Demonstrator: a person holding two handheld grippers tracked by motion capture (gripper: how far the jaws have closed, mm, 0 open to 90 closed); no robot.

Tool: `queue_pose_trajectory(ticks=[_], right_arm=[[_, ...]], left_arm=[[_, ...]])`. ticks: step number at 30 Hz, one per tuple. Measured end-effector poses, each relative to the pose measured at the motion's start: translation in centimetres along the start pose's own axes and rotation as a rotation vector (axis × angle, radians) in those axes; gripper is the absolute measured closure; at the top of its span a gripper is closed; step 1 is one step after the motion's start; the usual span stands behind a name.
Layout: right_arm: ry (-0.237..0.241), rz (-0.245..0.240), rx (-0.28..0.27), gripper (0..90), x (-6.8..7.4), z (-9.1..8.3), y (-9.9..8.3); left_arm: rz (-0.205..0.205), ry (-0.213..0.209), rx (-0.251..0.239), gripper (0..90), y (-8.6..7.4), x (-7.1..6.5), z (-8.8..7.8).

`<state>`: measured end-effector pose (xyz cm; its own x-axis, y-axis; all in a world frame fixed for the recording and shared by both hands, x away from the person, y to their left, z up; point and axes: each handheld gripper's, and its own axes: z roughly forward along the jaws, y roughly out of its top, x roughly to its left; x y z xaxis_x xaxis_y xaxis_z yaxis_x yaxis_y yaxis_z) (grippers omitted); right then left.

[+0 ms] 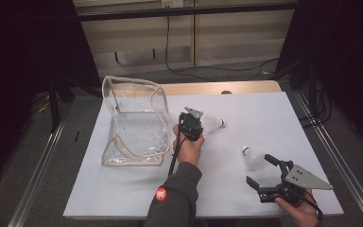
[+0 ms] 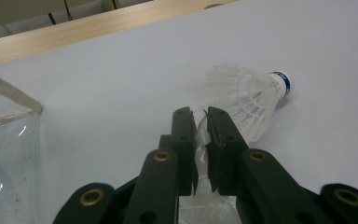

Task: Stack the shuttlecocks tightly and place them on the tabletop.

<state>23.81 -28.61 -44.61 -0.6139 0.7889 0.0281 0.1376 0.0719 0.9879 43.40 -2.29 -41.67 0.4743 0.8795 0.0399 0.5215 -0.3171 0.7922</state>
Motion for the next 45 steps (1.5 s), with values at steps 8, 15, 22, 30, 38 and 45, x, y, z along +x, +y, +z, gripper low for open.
queue_pose_trajectory(ticks=[8, 15, 22, 30, 38, 45], right_arm=[[0.001, -0.002, 0.0, 1.7, 0.0, 0.0, 0.0], [0.001, -0.008, 0.002, 1.7, 0.0, 0.0, 0.0], [0.002, -0.006, 0.002, 1.7, 0.0, 0.0, 0.0], [0.004, -0.006, 0.0, 1.7, 0.1, 0.0, 0.0], [0.005, -0.006, 0.002, 1.7, 0.1, 0.0, 0.0], [0.003, -0.008, -0.002, 1.7, 0.1, 0.0, 0.0]], left_arm=[[0.007, 0.07, -0.013, 86.4, 0.0, 0.8, -0.5], [0.039, 0.163, -0.022, 88.0, 0.2, 0.9, -1.1], [0.033, 0.172, 0.0, 87.8, -0.1, 0.8, -0.6], [-0.001, 0.104, -0.017, 82.4, -0.1, 0.9, -0.4], [-0.022, 0.032, -0.026, 75.7, 0.0, 0.4, -0.1], [-0.018, -0.003, -0.029, 72.6, 0.0, 0.0, 0.2]])
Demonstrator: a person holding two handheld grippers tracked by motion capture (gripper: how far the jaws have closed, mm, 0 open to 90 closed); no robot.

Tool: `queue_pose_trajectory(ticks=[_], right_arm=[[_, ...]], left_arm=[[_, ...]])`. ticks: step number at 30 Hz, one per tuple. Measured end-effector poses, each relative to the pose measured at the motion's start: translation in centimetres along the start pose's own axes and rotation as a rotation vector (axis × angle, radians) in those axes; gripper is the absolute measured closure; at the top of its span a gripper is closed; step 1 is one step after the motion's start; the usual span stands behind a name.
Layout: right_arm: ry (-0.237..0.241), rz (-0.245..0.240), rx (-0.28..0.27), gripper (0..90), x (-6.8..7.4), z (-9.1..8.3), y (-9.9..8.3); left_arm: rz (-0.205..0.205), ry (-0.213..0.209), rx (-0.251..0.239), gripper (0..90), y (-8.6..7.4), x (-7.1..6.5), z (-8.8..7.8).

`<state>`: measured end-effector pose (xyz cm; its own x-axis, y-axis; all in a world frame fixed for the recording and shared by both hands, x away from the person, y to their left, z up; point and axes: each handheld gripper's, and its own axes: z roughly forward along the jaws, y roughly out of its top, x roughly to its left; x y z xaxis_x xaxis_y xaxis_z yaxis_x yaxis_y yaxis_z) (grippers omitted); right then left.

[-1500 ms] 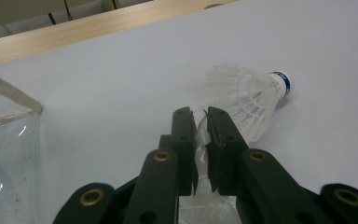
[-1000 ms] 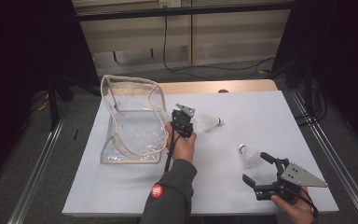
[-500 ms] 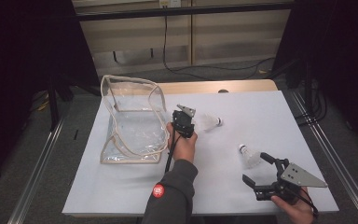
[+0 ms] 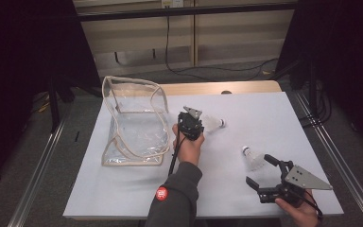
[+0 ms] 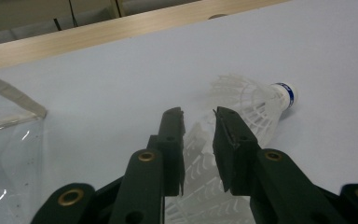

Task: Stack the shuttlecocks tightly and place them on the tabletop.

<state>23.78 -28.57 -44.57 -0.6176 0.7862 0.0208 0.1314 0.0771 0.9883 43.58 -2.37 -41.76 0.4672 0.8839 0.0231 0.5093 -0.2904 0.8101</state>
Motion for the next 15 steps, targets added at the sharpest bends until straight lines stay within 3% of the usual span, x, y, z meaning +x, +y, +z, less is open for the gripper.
queue_pose_trajectory(ticks=[15], right_arm=[[0.001, 0.0, 0.001, 1.7, 0.03, 0.0, 0.02]], left_arm=[[0.004, -0.01, 0.013, 71.1, -0.13, -0.15, 0.08]])
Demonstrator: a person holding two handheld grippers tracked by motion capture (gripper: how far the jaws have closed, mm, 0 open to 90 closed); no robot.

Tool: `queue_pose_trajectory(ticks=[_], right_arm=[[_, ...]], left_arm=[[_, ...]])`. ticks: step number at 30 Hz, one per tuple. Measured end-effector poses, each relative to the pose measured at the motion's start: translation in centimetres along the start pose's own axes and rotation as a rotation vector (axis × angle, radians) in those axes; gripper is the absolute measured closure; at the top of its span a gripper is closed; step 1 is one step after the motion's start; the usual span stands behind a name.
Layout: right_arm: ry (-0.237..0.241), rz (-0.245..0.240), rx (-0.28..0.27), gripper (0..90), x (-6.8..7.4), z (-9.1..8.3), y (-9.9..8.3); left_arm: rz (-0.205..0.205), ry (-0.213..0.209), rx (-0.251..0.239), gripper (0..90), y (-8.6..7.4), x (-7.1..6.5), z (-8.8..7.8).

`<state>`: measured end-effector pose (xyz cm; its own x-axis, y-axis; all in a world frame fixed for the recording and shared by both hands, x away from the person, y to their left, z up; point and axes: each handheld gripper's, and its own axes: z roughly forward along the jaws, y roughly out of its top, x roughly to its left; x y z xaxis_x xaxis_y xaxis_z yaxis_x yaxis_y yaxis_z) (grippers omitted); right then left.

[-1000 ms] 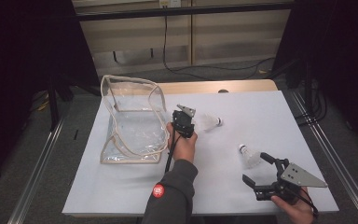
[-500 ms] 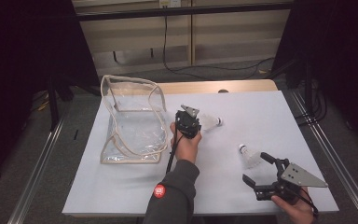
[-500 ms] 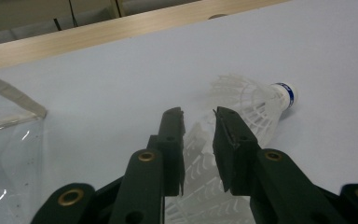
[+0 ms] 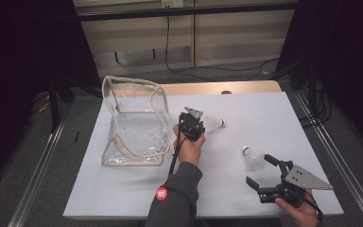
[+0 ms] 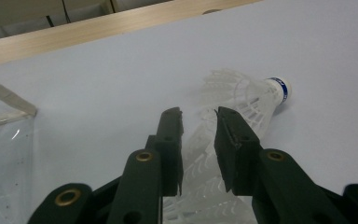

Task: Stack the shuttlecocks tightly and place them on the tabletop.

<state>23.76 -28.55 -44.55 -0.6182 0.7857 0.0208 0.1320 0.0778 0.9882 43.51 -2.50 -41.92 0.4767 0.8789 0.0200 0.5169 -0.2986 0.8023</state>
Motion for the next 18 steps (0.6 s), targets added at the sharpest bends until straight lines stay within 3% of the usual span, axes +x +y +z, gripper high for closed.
queue_pose_trajectory(ticks=[18], right_arm=[[0.0, 0.0, 0.002, 1.8, 0.0, -0.03, 0.01]], left_arm=[[-0.002, -0.002, 0.002, 68.3, 0.0, -0.05, 0.01]])
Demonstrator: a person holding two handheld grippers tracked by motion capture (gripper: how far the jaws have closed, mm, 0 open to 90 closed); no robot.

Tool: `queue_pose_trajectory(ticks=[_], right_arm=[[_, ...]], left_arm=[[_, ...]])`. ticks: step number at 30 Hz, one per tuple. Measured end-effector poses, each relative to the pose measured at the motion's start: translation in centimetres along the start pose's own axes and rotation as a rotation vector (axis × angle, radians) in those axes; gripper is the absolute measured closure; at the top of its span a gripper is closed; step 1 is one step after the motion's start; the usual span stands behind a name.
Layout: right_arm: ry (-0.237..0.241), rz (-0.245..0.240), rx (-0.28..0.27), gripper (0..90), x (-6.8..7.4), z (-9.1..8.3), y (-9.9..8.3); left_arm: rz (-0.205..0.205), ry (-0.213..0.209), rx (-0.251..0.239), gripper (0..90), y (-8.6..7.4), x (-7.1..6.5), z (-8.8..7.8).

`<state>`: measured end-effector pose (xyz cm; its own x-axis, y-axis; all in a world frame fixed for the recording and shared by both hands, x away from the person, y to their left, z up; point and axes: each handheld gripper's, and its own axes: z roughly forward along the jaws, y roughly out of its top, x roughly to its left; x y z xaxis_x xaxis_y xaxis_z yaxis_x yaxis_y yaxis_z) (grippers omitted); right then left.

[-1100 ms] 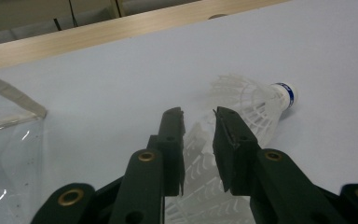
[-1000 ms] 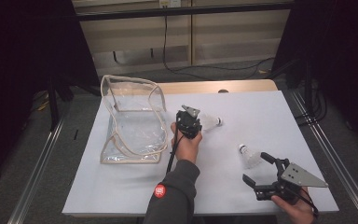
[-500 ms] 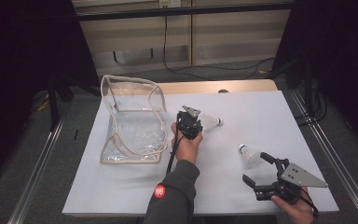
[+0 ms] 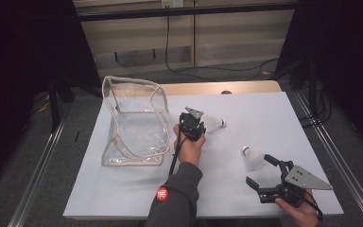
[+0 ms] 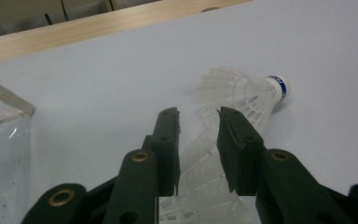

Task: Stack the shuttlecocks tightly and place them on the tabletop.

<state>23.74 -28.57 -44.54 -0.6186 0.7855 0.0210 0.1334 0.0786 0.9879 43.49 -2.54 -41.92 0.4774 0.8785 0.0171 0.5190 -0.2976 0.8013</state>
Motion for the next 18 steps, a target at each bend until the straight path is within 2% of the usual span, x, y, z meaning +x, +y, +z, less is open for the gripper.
queue_pose_trajectory(ticks=[18], right_arm=[[0.001, 0.0, 0.0, 1.8, 0.04, 0.03, -0.01]], left_arm=[[-0.011, 0.004, -0.009, 65.5, 0.08, 0.12, -0.08]])
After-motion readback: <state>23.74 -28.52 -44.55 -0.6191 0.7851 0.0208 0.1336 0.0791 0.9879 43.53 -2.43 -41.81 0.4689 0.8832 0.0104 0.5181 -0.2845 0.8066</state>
